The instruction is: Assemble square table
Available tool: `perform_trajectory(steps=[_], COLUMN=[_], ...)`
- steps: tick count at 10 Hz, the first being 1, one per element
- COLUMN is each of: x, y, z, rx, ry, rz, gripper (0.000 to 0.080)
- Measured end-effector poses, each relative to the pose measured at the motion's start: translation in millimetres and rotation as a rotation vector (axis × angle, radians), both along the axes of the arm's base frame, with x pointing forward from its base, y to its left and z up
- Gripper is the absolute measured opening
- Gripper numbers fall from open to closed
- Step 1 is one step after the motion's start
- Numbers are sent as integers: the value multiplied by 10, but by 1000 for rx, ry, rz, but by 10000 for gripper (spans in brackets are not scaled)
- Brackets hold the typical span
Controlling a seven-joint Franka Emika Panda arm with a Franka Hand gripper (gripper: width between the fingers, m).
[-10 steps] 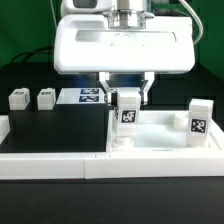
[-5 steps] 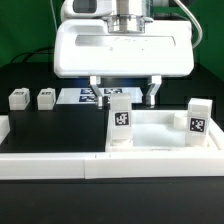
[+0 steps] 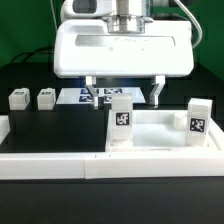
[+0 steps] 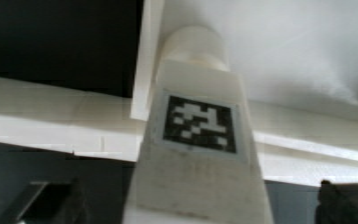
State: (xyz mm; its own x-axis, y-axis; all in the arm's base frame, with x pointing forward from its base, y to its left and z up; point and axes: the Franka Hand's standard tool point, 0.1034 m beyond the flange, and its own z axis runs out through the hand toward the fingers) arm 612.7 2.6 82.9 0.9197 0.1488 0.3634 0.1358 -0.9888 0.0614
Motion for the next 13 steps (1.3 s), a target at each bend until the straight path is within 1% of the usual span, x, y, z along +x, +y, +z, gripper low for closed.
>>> perform_trajectory(steps=[3, 5, 6, 7, 8, 9, 10, 11, 12, 13], x=[-12, -97, -105, -59, -70, -42, -16, 36, 85, 86], y=[-21, -211, -179, -164, -99, -58, -31, -43, -52, -54], z=[-1, 66, 63, 74, 45, 32, 2, -53, -93, -105], rx=[6, 103, 150, 173, 212, 219, 212, 191, 153, 128], ry=[9, 127, 201, 237, 357, 447, 524, 554, 522, 513], rz=[-10, -139, -197, -221, -257, -250, -233, -211, -184, -158], gripper=[649, 649, 649, 649, 649, 649, 649, 649, 649, 649])
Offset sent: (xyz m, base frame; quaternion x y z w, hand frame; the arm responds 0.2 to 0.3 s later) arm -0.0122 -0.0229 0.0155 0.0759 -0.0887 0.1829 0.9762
